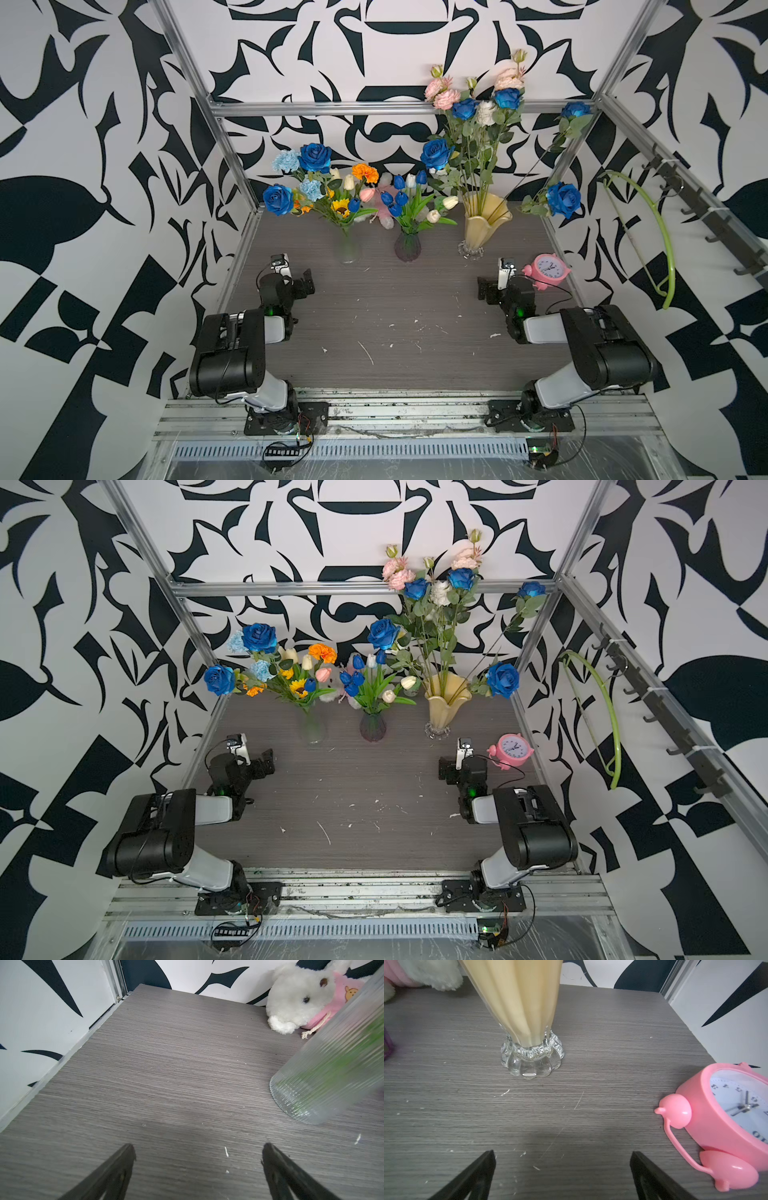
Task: Pick out blue flowers from the vase
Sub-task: Pick up the flower from the vase.
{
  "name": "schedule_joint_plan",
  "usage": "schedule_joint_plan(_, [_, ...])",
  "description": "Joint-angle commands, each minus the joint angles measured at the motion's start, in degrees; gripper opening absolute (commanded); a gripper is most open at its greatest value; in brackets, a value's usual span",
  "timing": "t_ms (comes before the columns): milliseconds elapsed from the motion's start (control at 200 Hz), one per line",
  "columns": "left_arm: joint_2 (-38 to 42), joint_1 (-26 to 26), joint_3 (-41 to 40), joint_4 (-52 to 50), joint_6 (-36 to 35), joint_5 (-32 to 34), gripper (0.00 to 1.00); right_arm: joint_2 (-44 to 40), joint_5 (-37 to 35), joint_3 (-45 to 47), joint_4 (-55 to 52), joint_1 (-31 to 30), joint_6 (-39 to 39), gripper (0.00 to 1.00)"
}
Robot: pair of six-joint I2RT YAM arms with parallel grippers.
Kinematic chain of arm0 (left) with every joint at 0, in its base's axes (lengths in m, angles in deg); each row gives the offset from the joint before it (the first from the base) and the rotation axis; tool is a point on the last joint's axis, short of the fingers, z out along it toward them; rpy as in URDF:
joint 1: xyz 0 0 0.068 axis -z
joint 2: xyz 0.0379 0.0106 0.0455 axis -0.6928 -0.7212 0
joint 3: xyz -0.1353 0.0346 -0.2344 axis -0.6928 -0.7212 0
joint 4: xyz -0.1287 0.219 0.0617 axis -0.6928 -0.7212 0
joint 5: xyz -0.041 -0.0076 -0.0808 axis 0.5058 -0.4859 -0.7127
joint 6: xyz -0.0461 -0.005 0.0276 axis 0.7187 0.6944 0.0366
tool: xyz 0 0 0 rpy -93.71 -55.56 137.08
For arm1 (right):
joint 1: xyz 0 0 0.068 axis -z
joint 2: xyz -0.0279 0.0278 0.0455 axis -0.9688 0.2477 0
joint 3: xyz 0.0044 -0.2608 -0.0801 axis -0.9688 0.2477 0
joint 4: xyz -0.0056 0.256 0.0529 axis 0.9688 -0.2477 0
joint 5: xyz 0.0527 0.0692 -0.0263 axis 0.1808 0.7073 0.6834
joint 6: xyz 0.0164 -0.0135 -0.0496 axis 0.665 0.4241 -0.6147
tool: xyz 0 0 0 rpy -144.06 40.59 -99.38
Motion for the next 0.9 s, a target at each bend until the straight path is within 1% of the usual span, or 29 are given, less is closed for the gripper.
schedule_joint_plan(0, [-0.63, -0.28, 1.29, 0.95, 0.39, -0.8, 0.99, -0.25, 0.36, -1.56, 2.13, -0.24, -0.45, 1.0])
schedule_joint_plan(645, [-0.67, -0.28, 1.29, 0.92, 0.24, -0.89, 0.99, -0.14, 0.4, -1.69, 1.96, -0.27, -0.45, 1.0])
schedule_joint_plan(755, [0.58, -0.28, 1.56, 0.75, 1.18, 0.23, 0.99, -1.25, -4.92, -1.8, 1.49, -0.23, 1.36, 1.0])
schedule_joint_plan(790, [2.1, -0.28, 2.42, -2.17, 1.05, 0.46, 0.99, -2.95, -5.0, -2.71, -1.19, -0.22, 1.59, 1.0])
schedule_joint_plan(830, [4.06, -0.28, 3.61, -6.0, 0.99, 0.96, 0.99, -5.69, -5.05, -5.2, -8.9, -0.26, 1.65, 1.0])
schedule_joint_plan(855, [5.24, -0.28, 4.34, -8.46, 1.07, 1.15, 0.99, -7.26, -7.05, -6.97, -13.66, -0.22, 1.78, 1.0])
schedule_joint_plan(895, [6.98, -0.28, 5.37, -11.99, 1.33, 1.22, 0.99, -9.71, -7.35, -9.35, -18.9, -0.23, 2.06, 1.0])
